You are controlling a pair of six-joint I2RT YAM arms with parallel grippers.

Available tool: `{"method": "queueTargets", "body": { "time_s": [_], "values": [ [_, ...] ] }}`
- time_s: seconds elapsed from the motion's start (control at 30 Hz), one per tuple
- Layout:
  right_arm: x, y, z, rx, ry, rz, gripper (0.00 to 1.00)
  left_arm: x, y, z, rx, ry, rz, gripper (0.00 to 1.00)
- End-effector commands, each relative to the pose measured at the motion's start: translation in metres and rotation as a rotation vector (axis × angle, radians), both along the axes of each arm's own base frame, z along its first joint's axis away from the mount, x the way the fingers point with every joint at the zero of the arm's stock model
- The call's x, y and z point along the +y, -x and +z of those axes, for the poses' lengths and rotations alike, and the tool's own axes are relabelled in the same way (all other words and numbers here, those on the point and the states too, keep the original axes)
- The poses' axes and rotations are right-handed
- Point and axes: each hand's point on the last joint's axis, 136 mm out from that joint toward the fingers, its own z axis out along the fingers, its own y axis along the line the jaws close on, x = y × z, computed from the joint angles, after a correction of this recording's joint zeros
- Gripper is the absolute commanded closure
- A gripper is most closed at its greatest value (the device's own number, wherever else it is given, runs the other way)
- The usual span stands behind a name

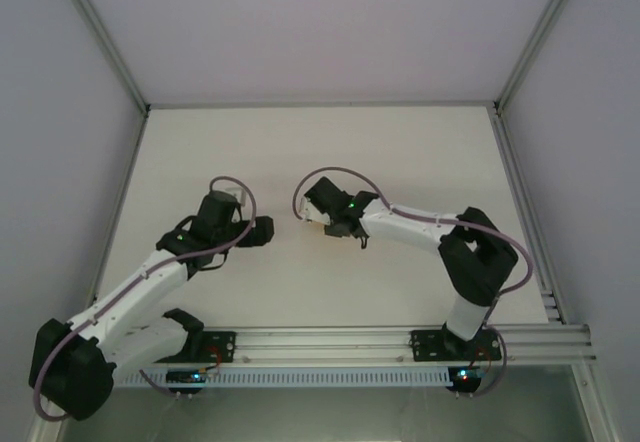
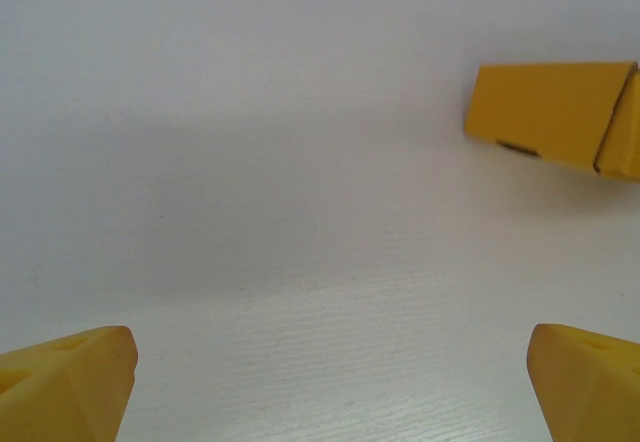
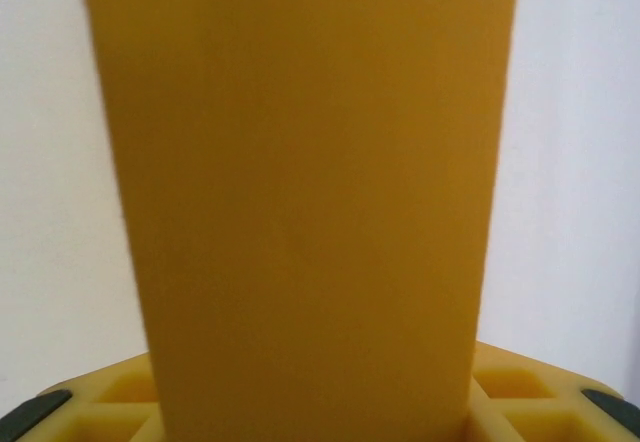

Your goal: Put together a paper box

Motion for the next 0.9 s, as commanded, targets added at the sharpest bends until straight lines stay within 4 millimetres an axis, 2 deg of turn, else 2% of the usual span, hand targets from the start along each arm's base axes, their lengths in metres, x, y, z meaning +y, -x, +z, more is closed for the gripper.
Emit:
{"method": "queueTargets", "body": {
  "time_s": [0.0, 0.07, 0.13, 0.27, 0.37, 0.57, 0.63, 0.7, 0.77, 0.87],
  "values": [
    [-0.015, -0.020, -0.005, -0.141, 0.191, -0.053, 0.50, 0.010, 0.002, -0.001, 0.000, -0.002, 0.044, 0.01],
    [-0.012, -0.014, -0.015, -0.126, 0.220, -0.037, 0.45, 0.010, 0.004, -0.002, 0.001, 0.003, 0.049, 0.00],
    [-0.007, -0.003, -0.023, -0.082, 0.203, -0.022, 0.34, 0.010, 0.004, -0.003, 0.003, 0.008, 0.051, 0.00],
    [0.002, 0.035, -0.027, 0.059, 0.137, 0.021, 0.04, 0.008, 0.005, -0.005, 0.012, 0.018, 0.043, 0.00],
    [0.008, 0.063, -0.023, 0.158, 0.074, 0.060, 0.01, 0.005, 0.003, -0.005, 0.011, 0.026, 0.036, 0.00],
    [0.010, 0.083, -0.001, 0.241, -0.102, 0.105, 0.01, -0.001, 0.001, -0.008, 0.023, 0.039, 0.021, 0.00],
    [0.011, 0.081, 0.016, 0.243, -0.206, 0.105, 0.01, -0.007, 0.001, -0.009, 0.031, 0.060, -0.003, 0.01],
    [0.010, 0.065, 0.035, 0.235, -0.347, 0.060, 0.01, -0.017, 0.001, -0.009, 0.043, 0.102, -0.031, 0.00],
    [0.002, 0.041, 0.051, 0.271, -0.511, -0.045, 0.01, -0.038, 0.002, -0.007, 0.054, 0.199, -0.098, 0.00],
    [-0.010, 0.006, 0.056, 0.348, -0.655, -0.174, 0.02, -0.080, 0.007, 0.004, 0.079, 0.393, -0.237, 0.00]
  ]
}}
